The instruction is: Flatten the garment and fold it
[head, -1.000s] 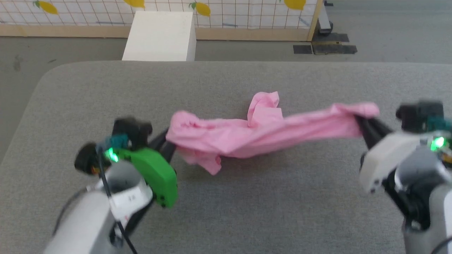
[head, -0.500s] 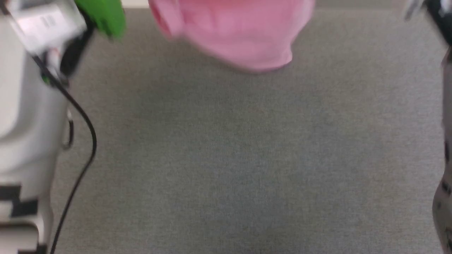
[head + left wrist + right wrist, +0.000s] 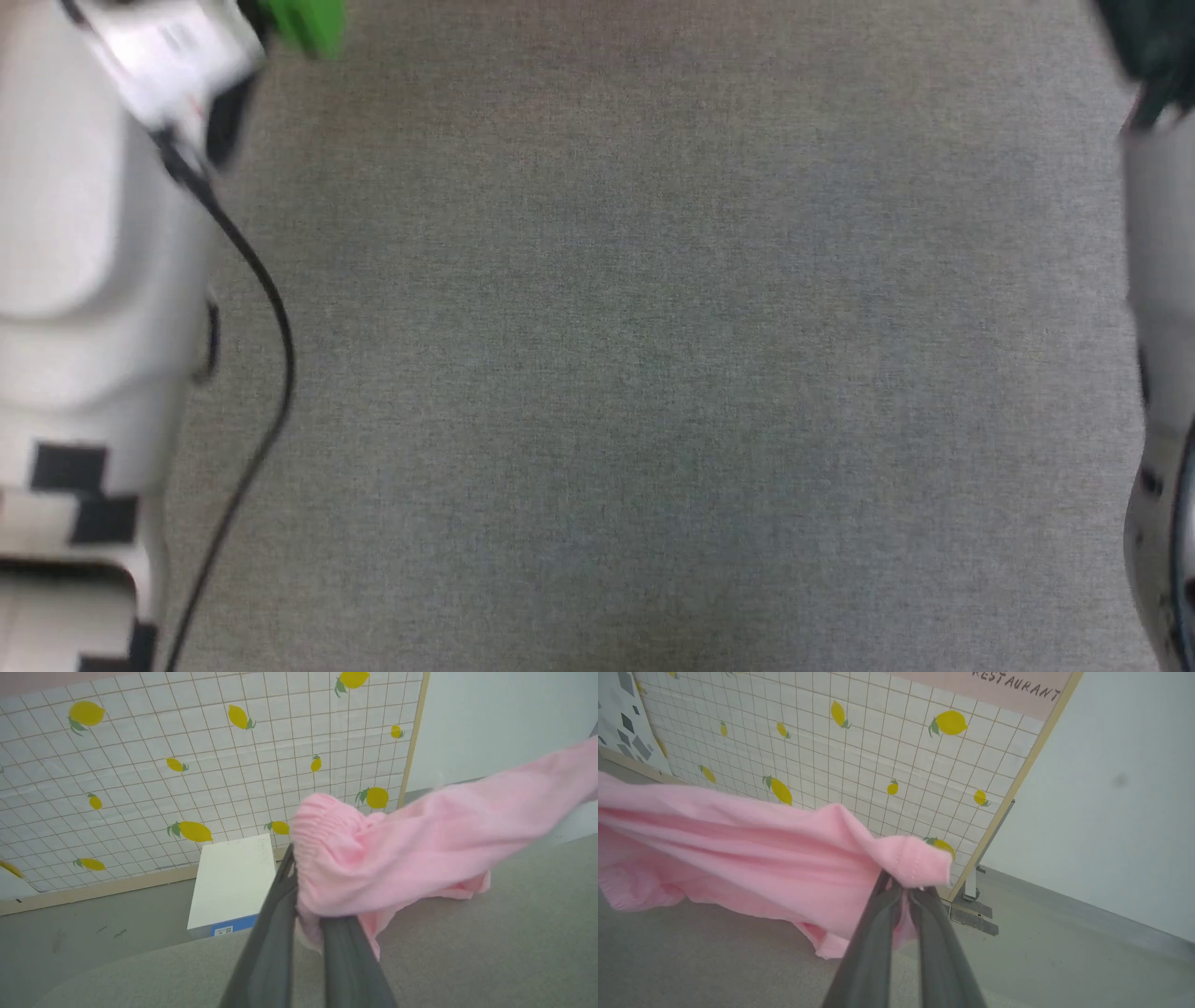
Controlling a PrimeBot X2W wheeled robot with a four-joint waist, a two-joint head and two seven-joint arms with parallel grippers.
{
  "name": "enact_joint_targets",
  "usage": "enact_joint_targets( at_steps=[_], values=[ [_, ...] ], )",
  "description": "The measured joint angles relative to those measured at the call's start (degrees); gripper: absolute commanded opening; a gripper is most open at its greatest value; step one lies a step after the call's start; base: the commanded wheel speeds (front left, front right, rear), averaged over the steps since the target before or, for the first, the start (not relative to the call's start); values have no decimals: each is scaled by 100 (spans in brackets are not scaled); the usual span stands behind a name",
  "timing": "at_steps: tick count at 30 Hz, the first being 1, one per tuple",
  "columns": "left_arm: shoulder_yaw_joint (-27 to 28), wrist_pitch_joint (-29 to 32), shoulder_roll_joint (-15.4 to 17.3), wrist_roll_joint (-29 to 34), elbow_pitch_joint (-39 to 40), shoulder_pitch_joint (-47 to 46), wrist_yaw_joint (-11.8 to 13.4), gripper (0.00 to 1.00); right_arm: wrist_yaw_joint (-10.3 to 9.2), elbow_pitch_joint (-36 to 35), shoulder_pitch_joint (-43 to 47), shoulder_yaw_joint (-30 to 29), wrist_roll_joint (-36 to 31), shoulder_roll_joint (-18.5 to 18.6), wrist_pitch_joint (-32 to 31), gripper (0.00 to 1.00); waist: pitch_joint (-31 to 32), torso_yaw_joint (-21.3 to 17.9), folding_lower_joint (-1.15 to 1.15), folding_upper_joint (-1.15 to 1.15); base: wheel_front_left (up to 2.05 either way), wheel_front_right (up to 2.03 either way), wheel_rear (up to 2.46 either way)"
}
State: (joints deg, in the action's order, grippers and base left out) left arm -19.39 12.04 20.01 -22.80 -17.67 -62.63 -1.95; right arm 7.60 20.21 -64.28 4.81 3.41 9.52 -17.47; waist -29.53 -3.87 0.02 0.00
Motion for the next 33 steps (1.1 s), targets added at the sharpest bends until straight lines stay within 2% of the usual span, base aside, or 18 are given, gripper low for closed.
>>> enact_joint_targets(
  at_steps=[4,9,15,20,28,29,33],
  values=[
    [-229,107,45,-62,-2,890,-87,0,0,-182,917,272,383,158,-314,0,170,3,0,0,0,0,0],
    [-399,388,81,-343,342,2212,-92,0,-1,-913,2357,479,832,411,-865,0,548,33,-2,0,0,0,0],
    [-608,810,269,-533,888,3790,154,0,1,-1795,4255,363,979,492,-1471,0,1046,85,-2,0,0,0,0],
    [-771,1195,345,-867,1419,4975,345,0,1,-2424,5679,-90,1009,204,-1866,0,1466,145,-2,0,0,0,0],
    [-946,1652,581,-1067,2276,6151,672,0,1,-3317,7220,-717,853,-393,-2442,0,1966,267,-3,0,0,0,0],
    [-1047,1845,720,-1098,2680,6541,776,0,1,-3590,7822,-923,751,-519,-2816,0,2111,329,-3,0,0,0,0],
    [-1136,1915,773,-1102,3070,6796,823,0,2,-3919,8082,-1151,673,-590,-2880,0,2185,377,-3,0,0,0,0]
  ],
)
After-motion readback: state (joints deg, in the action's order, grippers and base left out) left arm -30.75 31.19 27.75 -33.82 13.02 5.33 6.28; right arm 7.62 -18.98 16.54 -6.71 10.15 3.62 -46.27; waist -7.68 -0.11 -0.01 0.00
